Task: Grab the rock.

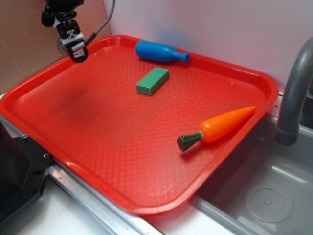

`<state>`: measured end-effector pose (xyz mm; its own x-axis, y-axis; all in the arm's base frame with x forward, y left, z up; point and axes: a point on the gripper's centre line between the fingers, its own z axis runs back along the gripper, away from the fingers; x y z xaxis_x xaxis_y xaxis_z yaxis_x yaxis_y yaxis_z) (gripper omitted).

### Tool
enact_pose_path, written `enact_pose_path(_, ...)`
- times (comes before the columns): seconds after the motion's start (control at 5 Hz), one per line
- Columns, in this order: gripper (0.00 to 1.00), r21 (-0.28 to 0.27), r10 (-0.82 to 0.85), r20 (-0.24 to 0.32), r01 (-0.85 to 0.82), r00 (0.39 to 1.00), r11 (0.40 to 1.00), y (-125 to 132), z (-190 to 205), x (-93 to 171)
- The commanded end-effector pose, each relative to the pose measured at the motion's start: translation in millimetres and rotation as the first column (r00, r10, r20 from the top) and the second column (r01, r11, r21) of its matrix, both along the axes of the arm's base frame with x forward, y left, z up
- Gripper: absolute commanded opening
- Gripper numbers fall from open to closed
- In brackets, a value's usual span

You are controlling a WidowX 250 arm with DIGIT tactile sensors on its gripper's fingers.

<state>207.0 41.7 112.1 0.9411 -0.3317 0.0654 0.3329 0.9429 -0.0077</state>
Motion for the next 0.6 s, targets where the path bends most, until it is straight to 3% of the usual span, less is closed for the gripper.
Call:
enact_pose_path(0.0, 0.0, -0.049, 0.049, 0.1, -0.044, 0.994, 0.998, -35, 77, 5)
enact_pose_path(0.2, 0.0, -0.064, 0.049, 0.109, -0.042, 0.993, 0.997, -41, 89, 6)
enact_pose_path(0.4, 0.0, -0.058, 0.075, 0.106, -0.069, 0.992, 0.996, -31, 83, 10)
